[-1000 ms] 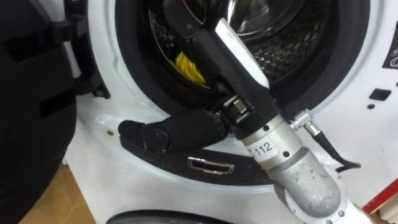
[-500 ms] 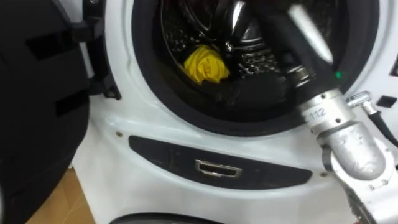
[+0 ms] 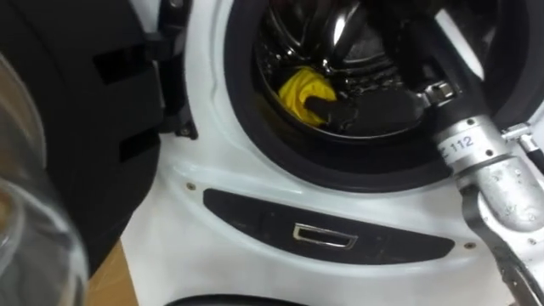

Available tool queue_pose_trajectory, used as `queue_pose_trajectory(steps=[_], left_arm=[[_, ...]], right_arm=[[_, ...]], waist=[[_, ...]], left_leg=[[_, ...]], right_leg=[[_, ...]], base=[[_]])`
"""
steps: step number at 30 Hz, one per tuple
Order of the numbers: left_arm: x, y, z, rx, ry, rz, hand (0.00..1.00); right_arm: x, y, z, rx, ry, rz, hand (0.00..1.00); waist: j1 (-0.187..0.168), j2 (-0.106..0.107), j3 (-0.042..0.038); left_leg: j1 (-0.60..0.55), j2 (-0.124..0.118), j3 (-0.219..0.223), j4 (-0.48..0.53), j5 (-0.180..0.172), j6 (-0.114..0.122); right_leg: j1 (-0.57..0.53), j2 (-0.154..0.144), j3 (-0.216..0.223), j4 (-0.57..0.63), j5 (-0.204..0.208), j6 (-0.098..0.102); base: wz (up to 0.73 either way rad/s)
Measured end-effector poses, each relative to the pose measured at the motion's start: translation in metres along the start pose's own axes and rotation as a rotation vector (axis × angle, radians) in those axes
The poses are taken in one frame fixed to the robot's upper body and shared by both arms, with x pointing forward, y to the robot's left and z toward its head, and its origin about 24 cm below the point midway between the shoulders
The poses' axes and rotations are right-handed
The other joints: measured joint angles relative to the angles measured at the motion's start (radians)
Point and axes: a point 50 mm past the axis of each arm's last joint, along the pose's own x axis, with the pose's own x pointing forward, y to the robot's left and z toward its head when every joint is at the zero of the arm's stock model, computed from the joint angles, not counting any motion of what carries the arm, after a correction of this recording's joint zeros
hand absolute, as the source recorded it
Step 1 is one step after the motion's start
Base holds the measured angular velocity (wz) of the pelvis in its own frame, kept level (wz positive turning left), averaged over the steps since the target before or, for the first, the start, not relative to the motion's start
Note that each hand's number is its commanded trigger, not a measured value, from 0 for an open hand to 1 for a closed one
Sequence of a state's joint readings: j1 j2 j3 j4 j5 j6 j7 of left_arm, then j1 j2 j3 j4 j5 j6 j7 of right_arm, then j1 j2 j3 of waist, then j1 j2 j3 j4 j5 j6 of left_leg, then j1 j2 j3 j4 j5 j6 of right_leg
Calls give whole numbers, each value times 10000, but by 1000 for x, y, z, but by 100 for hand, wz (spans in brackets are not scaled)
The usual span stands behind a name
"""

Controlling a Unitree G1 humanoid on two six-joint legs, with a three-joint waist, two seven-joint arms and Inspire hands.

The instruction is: Pick clothes from washing machine

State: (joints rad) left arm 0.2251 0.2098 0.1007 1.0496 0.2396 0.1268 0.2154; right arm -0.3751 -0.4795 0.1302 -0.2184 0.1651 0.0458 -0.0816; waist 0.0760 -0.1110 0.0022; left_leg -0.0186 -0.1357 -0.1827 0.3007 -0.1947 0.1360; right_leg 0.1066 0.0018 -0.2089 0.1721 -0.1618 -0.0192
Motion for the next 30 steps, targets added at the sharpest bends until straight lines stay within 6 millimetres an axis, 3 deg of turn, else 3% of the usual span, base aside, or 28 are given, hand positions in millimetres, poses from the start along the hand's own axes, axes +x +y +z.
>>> queue_pose_trajectory(steps=[7, 10, 12, 15, 18, 20, 24, 26, 30], left_arm=[[1, 6, 0, -81, 81, 157, 0], [2, 8, -1, -64, 254, 180, 0], [2, 10, -3, -75, 382, 146, 0], [3, 12, 0, 356, 310, 59, 0], [4, 14, 6, 485, 279, -25, 0], [6, 18, 10, 508, 221, -35, 0], [6, 24, 8, 587, 358, 121, 0], [7, 29, 9, 607, 327, 227, 0], [7, 28, 12, 795, 228, 195, 0]], right_arm=[[-1, -1, -11, -1057, 619, 755, 0], [-2, -2, -16, -1677, 1086, 1389, 0], [-1, -1, -19, -2112, 1373, 1772, 0], [7, -3, -22, -3255, 1752, 2390, 0], [20, -13, -24, -3674, 2091, 2824, 0], [28, -22, -26, -4290, 2643, 3209, 0], [41, -24, -20, -4955, 2703, 3807, 0], [49, -24, -17, -5070, 2800, 4196, 0], [52, -24, -15, -5389, 2826, 4371, 0]], waist=[[-46, -55, -62], [-94, -276, -105], [-148, -447, -68], [-138, -689, -98], [-82, -823, -42], [209, -895, -21], [409, -986, -11], [447, -1072, 34], [579, -1114, 58]], left_leg=[[238, -28, 3, -127, 37, 65], [232, -52, -99, -144, 39, 61], [208, -65, -144, -143, 49, 45], [-54, -98, -158, -72, 92, 6], [-118, -114, -188, 28, 74, -45], [-68, -115, -186, 17, 75, -51], [-63, -108, -223, 10, 93, -79], [-35, -88, -275, -19, 122, -123], [-18, -61, -300, -77, 171, -168]], right_leg=[[196, -35, 103, -10, 16, 26], [208, -50, -87, -15, 15, 28], [191, -63, -164, -6, 7, 41], [-39, -64, -146, -7, 6, 42], [-66, -54, -135, 6, 19, 22], [-96, -50, -36, 29, 21, 19], [-92, -22, -10, 72, 25, 11], [-77, -8, -54, 129, 25, 11], [-79, 15, -78, 124, 28, 6]], base=[[2], [7], [6], [-3], [2], [-2], [-1], [7], [1]])
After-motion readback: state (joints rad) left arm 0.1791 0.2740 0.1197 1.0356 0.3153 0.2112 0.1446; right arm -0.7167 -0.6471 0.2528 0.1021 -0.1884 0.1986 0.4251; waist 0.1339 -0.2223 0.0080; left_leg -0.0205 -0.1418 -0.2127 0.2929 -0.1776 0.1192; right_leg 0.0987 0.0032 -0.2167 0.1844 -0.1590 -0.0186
